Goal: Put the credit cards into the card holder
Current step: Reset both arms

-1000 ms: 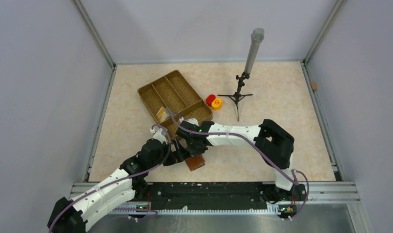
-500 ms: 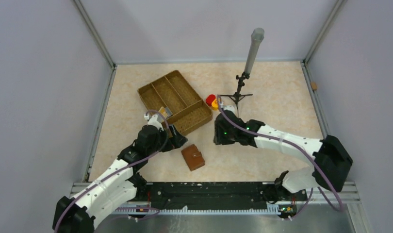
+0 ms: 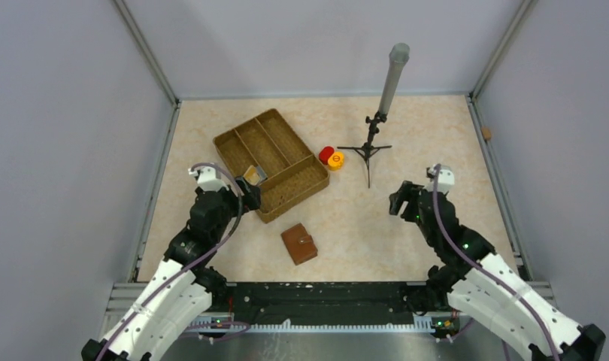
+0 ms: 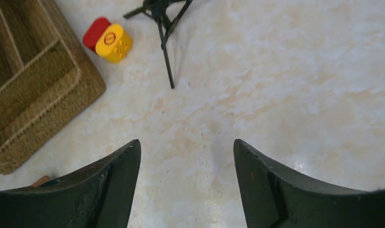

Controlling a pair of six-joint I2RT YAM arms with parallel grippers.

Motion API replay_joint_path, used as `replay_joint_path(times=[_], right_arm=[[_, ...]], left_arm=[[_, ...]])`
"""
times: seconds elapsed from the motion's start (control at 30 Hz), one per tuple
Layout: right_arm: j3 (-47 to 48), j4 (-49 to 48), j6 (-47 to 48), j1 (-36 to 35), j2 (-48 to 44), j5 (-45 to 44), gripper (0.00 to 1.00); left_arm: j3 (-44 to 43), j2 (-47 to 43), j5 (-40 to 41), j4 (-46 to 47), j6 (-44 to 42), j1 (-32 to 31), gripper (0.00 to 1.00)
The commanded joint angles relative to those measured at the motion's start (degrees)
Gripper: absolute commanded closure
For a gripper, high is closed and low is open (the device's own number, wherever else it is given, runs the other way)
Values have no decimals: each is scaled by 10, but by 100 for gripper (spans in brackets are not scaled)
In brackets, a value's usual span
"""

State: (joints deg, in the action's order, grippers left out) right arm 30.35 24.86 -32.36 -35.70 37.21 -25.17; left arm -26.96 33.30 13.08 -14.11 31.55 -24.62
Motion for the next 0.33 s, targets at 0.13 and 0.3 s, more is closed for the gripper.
replay_joint_path(times=[0.13,0.3], right_arm=[[-60,-63,91,4,-162,-114,29],[-58,-63,92,4,-148,-116,29]], left_arm=[[-3,-14,79,22,-66,3,1],[6,-30,87,26,-64,3,1]])
